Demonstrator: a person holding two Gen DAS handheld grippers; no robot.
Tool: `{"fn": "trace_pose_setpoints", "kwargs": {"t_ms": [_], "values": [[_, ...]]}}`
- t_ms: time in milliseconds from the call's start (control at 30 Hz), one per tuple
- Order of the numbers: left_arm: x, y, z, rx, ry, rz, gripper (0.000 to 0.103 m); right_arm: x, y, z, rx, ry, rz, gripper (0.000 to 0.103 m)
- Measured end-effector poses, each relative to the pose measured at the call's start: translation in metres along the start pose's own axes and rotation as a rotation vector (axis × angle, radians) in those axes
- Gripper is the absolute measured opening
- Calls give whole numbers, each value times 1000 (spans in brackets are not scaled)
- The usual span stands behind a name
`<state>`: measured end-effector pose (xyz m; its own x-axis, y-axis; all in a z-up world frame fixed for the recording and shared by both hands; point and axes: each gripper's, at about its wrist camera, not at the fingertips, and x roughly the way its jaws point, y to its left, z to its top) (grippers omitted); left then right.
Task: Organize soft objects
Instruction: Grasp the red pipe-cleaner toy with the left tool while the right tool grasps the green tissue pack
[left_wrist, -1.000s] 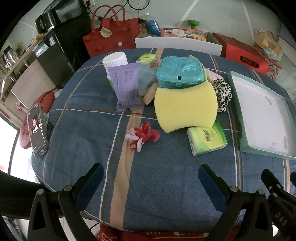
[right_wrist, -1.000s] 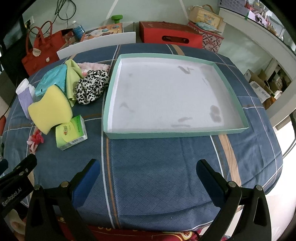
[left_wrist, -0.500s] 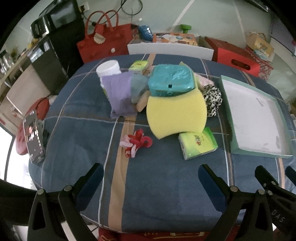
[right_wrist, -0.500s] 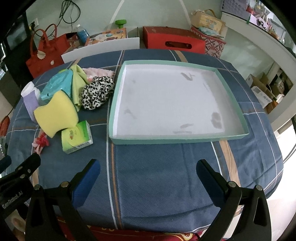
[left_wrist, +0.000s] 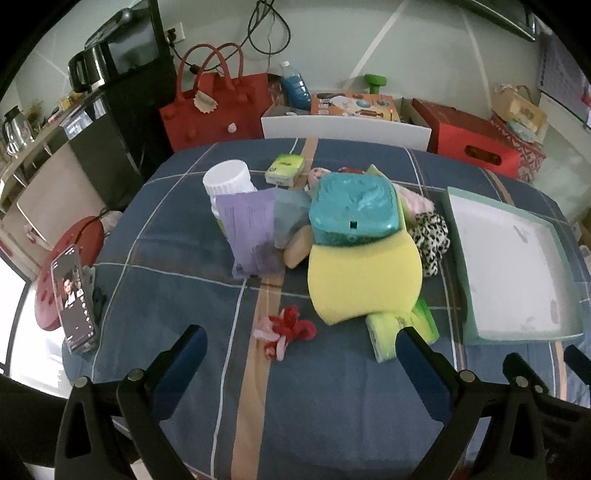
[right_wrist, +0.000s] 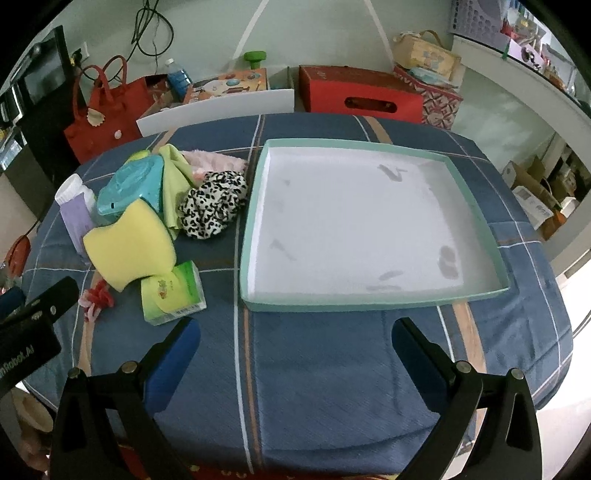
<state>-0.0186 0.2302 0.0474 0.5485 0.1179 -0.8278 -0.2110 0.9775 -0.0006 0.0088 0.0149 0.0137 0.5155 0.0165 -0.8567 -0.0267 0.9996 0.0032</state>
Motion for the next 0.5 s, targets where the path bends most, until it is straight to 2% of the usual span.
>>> {"fn": "trace_pose_setpoints", "kwargs": {"t_ms": [167,300,400,500], "values": [[8,3,11,-10,-21,3,103,6,5,7,-15,1,41,103],[9,8,33,-27,-58,19,103,7,13,21,-38,-22,51,103],[14,16,50,-69,-34,-2,103,8,23,32,-62,-31,70,103],[29,28,54,-128,43,-59,103,15,41,32,-130,-20,118,103]]}}
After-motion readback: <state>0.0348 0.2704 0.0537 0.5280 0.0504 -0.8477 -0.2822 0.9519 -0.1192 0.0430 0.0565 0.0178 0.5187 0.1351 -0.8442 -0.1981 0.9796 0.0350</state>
